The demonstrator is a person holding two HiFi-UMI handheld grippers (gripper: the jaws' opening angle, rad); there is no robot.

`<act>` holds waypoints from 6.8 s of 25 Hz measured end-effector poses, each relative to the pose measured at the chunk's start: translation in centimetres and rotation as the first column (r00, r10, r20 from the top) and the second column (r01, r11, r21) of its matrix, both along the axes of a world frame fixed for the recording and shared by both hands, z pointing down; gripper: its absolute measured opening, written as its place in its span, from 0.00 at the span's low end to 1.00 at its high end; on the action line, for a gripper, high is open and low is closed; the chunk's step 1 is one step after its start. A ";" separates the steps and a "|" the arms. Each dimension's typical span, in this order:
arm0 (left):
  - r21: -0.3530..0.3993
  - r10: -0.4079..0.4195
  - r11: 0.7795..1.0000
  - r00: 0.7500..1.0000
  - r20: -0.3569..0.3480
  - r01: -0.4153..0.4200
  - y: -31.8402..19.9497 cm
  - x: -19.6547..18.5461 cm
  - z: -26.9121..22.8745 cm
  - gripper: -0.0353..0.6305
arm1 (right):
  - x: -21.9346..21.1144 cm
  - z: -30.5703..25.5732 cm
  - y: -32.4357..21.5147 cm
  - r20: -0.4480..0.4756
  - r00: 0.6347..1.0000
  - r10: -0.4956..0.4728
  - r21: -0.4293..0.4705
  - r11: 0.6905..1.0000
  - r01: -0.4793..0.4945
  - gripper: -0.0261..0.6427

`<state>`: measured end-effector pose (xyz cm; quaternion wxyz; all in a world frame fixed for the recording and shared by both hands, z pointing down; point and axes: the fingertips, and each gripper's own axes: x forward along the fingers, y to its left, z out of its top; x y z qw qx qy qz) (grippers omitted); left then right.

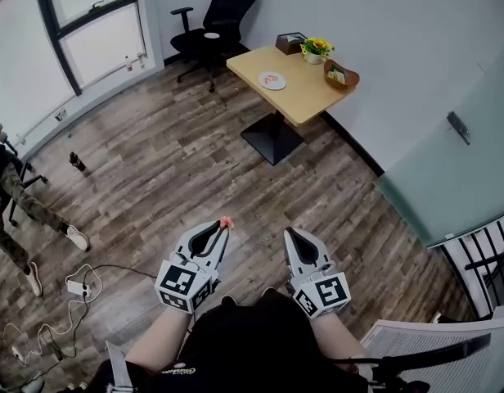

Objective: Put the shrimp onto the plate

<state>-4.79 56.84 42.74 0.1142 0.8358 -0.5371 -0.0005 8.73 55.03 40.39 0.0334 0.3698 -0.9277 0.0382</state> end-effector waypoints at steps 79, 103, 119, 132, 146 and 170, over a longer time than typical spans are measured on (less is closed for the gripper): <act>0.049 -0.032 0.998 0.999 0.008 0.032 -58.6 -6.2 -3.8 0.14 | -7.3 -1.3 -58.6 0.009 0.999 -0.053 -0.001 0.999 0.053 0.04; 0.026 0.091 0.995 0.996 -0.003 -0.091 -74.3 -13.3 -3.4 0.14 | -15.6 -2.2 -73.3 0.004 1.000 0.024 0.008 1.000 -0.024 0.04; 0.022 0.052 0.998 0.998 0.026 -0.052 -77.9 -8.1 -3.9 0.14 | -11.3 -2.8 -77.6 0.032 0.999 -0.017 0.019 1.000 0.016 0.04; -0.085 0.070 0.994 0.997 0.033 -0.067 -80.1 -6.1 -0.1 0.14 | -9.0 0.7 -79.8 0.031 0.999 0.020 -0.088 0.996 -0.017 0.04; -0.198 0.142 0.971 0.990 0.018 -0.135 -81.1 -3.8 4.1 0.14 | -7.6 5.0 -79.8 0.026 0.997 0.070 -0.196 0.979 -0.063 0.05; -0.326 0.230 0.925 0.970 0.077 -0.193 -82.5 -1.2 10.6 0.14 | -6.7 7.5 -79.1 0.008 0.995 0.095 -0.250 0.964 -0.090 0.04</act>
